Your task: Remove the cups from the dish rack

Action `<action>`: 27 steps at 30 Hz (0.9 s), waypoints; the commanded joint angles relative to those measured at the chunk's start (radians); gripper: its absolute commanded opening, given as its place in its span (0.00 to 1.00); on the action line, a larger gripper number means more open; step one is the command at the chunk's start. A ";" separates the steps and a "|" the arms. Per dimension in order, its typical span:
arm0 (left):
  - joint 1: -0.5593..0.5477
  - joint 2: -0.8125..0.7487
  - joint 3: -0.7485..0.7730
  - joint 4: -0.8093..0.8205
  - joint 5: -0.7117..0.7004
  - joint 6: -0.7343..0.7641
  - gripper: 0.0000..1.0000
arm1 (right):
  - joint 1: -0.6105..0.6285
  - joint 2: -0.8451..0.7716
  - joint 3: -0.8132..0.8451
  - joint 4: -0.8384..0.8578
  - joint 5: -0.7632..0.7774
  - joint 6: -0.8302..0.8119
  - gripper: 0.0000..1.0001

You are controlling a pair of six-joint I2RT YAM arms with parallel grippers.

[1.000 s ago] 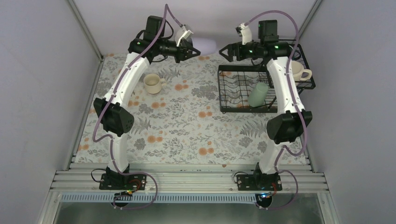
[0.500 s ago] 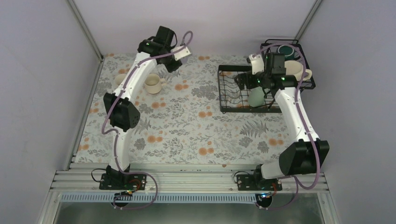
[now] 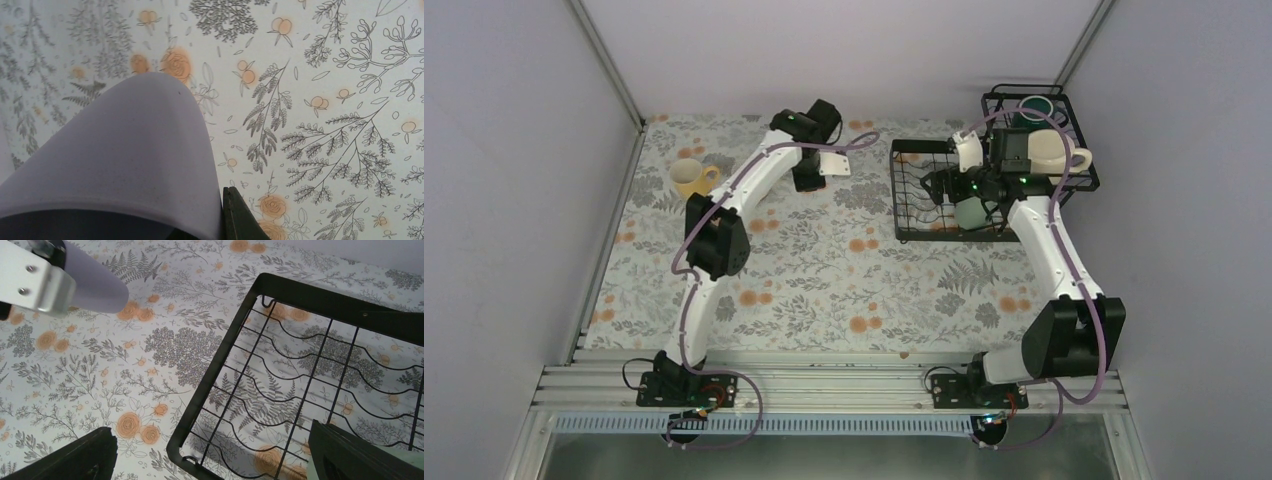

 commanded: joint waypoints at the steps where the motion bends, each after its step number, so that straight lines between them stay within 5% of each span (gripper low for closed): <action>1: -0.034 0.056 0.051 -0.045 -0.092 0.027 0.02 | -0.008 -0.002 -0.029 0.051 -0.011 -0.018 0.98; 22: -0.052 0.155 0.081 -0.018 -0.134 0.049 0.03 | -0.028 -0.008 -0.044 0.054 -0.024 -0.016 0.98; 27: -0.052 0.157 0.079 -0.002 -0.156 0.049 0.19 | -0.028 -0.009 -0.045 0.052 -0.027 -0.016 0.98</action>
